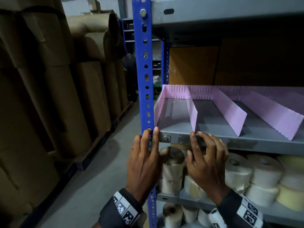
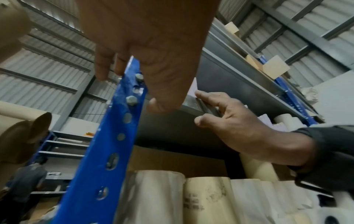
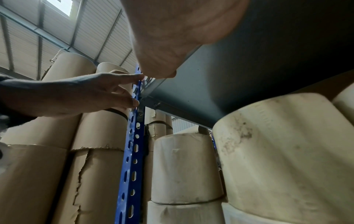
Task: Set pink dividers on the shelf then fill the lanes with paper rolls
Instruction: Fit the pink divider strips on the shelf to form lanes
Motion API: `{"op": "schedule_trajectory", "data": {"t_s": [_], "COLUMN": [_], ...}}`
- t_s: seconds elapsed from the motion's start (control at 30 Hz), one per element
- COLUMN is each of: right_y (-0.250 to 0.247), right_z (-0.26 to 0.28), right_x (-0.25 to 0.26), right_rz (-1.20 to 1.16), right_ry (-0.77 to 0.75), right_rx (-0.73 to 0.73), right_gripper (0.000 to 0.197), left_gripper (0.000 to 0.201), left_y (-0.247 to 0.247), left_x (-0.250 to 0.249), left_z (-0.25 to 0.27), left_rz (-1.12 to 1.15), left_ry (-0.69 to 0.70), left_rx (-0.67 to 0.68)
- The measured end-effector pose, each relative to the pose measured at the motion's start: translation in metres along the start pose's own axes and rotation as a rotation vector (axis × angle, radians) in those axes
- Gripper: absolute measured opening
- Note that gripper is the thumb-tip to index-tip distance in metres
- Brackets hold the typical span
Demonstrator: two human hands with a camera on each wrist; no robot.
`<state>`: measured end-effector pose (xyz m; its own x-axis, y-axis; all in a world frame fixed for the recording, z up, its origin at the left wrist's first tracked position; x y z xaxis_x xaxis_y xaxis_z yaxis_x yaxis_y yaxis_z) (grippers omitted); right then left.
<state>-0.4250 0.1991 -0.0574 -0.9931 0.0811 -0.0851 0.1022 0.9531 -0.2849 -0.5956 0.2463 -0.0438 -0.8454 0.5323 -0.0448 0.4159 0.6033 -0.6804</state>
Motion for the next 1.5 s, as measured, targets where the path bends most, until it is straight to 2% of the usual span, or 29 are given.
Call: {"op": "schedule_trajectory", "data": {"t_s": [0.43, 0.9, 1.07, 1.17, 1.33, 1.5], "right_y": [-0.005, 0.000, -0.006, -0.017, -0.047, -0.071], "right_z": [-0.004, 0.007, 0.001, -0.002, 0.000, 0.008], "right_x": [0.000, -0.003, 0.001, 0.001, -0.018, -0.055], "right_rz": [-0.039, 0.007, -0.024, -0.127, -0.223, -0.164], "right_ry": [0.047, -0.051, 0.002, 0.034, 0.077, 0.167], "right_rx": [0.030, 0.011, 0.075, 0.104, 0.059, -0.007], "right_gripper": [0.056, 0.063, 0.059, 0.056, 0.054, 0.048], "left_gripper": [0.078, 0.081, 0.086, 0.082, 0.061, 0.062], "left_y": [0.005, 0.010, 0.005, -0.001, -0.011, -0.014], "left_x": [0.001, 0.002, -0.004, -0.016, -0.047, -0.071], "left_z": [0.006, 0.012, 0.017, 0.024, 0.029, 0.014], "left_rz": [0.042, 0.066, 0.112, 0.156, 0.270, 0.323], "left_ry": [0.008, -0.004, -0.036, -0.019, 0.062, 0.129], "left_rx": [0.052, 0.058, 0.057, 0.029, -0.012, -0.077]}}
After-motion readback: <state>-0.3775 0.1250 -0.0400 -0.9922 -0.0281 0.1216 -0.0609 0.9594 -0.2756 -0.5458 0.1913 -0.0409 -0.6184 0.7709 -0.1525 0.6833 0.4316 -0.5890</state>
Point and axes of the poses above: each hand's wrist, its own z-axis away from the middle knuckle, its own y-axis out of the palm, x = y × z, the point moved 8 cm from there along -z, towards the middle knuckle, and after that the axes turned 5 degrees about z, right-handed, at the moved point
